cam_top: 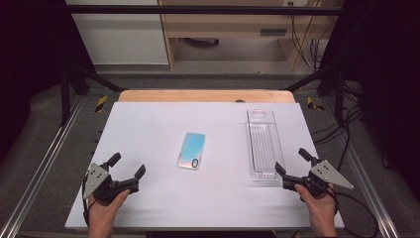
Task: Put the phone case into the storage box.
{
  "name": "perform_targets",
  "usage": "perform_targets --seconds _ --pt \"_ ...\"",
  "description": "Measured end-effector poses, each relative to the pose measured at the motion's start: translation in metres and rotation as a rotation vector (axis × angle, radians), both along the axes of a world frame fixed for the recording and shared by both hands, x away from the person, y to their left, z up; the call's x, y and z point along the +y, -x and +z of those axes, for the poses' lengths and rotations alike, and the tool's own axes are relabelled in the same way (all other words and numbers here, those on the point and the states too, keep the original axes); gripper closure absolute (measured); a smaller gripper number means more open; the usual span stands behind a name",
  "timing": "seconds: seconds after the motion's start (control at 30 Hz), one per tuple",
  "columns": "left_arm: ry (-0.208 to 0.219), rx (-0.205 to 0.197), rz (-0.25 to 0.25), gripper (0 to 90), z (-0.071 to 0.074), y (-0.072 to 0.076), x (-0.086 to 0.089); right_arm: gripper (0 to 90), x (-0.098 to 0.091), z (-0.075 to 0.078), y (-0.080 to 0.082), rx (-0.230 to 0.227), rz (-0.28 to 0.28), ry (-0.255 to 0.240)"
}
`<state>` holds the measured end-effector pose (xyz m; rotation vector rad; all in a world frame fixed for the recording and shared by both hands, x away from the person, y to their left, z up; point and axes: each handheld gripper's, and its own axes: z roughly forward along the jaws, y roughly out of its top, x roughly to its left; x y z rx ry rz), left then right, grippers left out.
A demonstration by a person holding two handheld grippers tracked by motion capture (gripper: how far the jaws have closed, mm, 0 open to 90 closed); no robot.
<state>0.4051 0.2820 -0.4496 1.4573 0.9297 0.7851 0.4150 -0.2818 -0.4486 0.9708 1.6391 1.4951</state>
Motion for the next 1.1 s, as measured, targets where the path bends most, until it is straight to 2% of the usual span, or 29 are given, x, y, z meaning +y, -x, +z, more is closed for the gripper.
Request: perform_targets --seconds 0.37,0.4,0.5,0.53,0.57,0.7,0.8,0.87,0.93,1.0,1.03,1.07,1.1 --pt "-0.052 0.044 -0.023 2.5 0.003 -0.011 -0.020 3.7 -0.010 0.000 0.003 0.013 -0.027 -0.042" --pt "-0.069 0.051 -0.028 2.7 0.005 -0.013 -0.022 3.7 -0.012 0.000 0.003 0.010 -0.032 -0.050" --pt "-0.087 0.061 -0.051 2.7 0.011 -0.025 -0.029 3.8 -0.013 0.000 0.003 0.009 -0.034 -0.056" --pt "-0.098 0.070 -0.051 3.6 0.015 -0.033 -0.035 3.8 -0.014 0.000 0.003 0.007 -0.038 -0.054" --pt "-0.098 0.070 -0.051 3.7 0.015 -0.033 -0.035 3.8 -0.014 0.000 0.003 0.007 -0.038 -0.054" --pt "-0.096 0.108 -0.056 5.5 0.019 -0.054 -0.046 4.1 -0.013 0.001 0.003 0.006 -0.041 -0.056" --pt "-0.117 0.132 -0.045 7.7 0.020 -0.069 -0.054 4.2 -0.013 0.001 0.003 0.008 -0.044 -0.056" --pt "-0.121 0.160 -0.026 13.0 0.020 -0.082 -0.060 4.1 -0.013 0.000 0.002 0.009 -0.046 -0.055" --pt "-0.105 0.185 -0.021 18.3 0.018 -0.093 -0.063 4.2 -0.013 0.000 0.002 0.008 -0.048 -0.052" --pt "-0.129 0.211 -0.014 23.5 0.017 -0.104 -0.068 4.4 -0.013 0.000 0.003 0.006 -0.050 -0.053" --pt "-0.137 0.210 -0.012 26.8 0.016 -0.107 -0.069 4.4 -0.013 0.000 0.003 0.005 -0.052 -0.053" --pt "-0.140 0.217 -0.010 33.9 0.015 -0.111 -0.071 4.4 -0.014 0.000 0.003 0.004 -0.054 -0.051" --pt "-0.148 0.220 -0.009 33.9 0.014 -0.114 -0.073 4.4 -0.014 0.000 0.003 0.004 -0.054 -0.051"
